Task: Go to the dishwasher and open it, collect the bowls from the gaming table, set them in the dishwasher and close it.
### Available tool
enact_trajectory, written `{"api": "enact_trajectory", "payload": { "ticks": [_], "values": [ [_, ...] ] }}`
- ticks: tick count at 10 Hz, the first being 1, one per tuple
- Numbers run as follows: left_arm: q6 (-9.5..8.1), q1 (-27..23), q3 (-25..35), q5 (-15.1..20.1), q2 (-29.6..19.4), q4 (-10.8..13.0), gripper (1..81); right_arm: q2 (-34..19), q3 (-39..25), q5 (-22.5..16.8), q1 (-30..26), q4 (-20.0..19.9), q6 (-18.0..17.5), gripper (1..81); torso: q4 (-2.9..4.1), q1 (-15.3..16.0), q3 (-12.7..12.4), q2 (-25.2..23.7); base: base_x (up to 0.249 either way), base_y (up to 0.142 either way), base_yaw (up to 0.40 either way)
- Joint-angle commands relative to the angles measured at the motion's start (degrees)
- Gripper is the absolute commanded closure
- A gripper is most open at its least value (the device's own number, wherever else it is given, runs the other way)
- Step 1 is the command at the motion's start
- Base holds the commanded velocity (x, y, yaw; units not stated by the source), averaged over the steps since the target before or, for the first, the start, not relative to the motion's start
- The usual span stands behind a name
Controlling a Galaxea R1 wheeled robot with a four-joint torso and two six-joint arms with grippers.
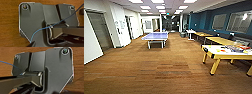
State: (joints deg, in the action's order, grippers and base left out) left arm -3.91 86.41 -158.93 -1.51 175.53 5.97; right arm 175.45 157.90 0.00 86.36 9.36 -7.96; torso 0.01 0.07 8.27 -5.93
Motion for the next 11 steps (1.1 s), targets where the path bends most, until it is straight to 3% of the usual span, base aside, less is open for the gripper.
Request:
{"api": "enact_trajectory", "payload": {
  "ticks": [1, 11],
  "values": [
    [-0.04, -2.7, 0.1, 2.9, 0.1, -0.3, 1.0, 0.4, -0.2, -2.9, -2.9, 0.4, 0.2, 1.0, 0.0, 0.0, 0.0, 0.0, 0.207, 0.0, 0.0],
    [-0.13, -2.8, -0.1, 2.9, 0.2, -0.4, 1.0, 0.9, -0.2, -2.9, -2.9, 1.8, 0.2, 1.0, 0.0, 0.0, 0.0, 0.0, 0.233, 0.0, 0.0]
  ]
}}
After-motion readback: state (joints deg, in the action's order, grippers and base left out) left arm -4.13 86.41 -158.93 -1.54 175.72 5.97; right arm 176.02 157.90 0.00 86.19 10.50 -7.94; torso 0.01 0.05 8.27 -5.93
